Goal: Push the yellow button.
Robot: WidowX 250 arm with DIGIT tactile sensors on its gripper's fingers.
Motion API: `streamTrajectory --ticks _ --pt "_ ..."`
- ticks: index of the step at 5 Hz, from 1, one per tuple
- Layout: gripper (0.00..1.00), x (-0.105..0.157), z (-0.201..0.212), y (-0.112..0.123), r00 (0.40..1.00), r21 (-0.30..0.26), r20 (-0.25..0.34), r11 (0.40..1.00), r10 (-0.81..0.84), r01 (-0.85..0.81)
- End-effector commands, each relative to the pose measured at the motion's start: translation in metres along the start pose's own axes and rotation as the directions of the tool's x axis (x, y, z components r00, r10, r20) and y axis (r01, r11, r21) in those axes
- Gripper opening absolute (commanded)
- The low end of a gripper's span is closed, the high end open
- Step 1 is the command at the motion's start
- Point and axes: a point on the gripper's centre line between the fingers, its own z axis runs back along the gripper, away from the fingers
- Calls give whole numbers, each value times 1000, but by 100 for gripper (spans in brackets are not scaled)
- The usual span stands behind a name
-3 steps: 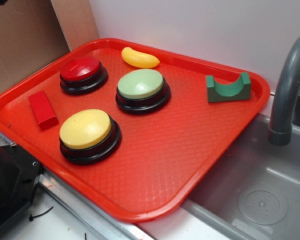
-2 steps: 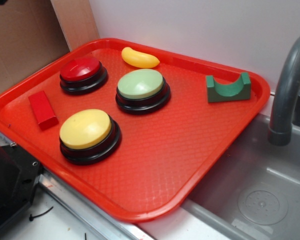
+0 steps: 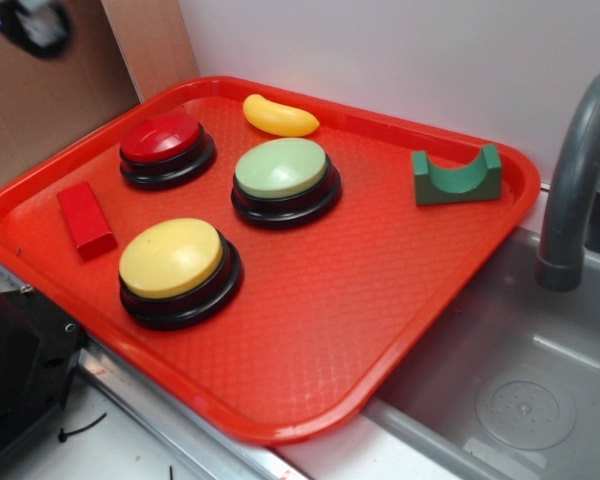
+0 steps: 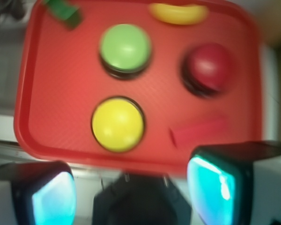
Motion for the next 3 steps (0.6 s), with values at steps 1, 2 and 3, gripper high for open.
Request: streamTrajectory --ticks 1,2,3 --pt "100 16 -78 -15 931 58 14 930 -364 362" --pt "100 10 -99 -20 919 33 2 919 -393 393" --pt "100 9 -116 -20 914 13 -27 914 -405 406"
